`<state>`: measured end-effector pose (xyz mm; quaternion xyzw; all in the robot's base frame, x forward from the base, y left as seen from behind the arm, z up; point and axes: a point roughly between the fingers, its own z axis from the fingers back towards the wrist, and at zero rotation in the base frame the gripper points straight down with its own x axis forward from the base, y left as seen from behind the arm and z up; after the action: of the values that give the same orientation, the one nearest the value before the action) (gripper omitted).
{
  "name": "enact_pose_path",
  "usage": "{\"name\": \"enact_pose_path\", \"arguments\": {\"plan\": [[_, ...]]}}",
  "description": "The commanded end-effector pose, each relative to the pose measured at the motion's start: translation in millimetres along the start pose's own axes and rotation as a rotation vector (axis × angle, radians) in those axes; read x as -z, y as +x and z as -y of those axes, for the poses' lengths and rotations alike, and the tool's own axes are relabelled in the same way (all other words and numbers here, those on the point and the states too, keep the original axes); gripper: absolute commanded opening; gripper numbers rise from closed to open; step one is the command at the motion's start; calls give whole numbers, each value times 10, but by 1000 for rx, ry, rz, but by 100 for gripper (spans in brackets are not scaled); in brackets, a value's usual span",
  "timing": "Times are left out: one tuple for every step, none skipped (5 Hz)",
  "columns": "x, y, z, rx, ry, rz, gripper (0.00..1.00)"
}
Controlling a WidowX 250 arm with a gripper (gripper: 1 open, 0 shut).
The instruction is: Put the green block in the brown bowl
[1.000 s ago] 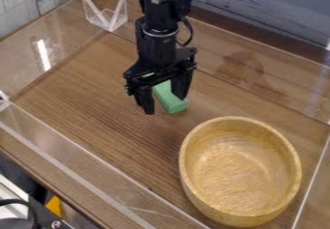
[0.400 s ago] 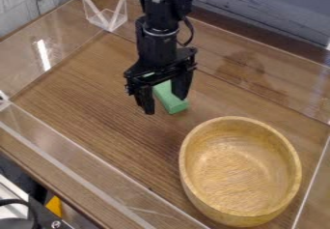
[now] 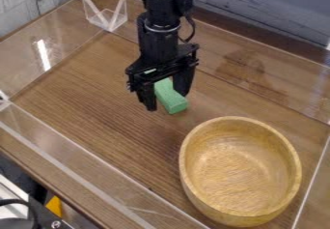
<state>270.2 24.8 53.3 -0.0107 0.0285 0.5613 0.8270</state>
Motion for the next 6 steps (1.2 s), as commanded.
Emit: {"name": "enact_pose_path", "arguments": {"plan": [[-69, 56, 128, 9, -47, 29, 100], [-28, 107, 176, 2, -55, 35, 100], [23, 151, 212, -5, -59, 38, 100], [67, 193, 247, -12, -65, 41, 100], [90, 226, 280, -17, -72, 42, 0], [40, 248, 309, -22, -79, 42, 0]]}}
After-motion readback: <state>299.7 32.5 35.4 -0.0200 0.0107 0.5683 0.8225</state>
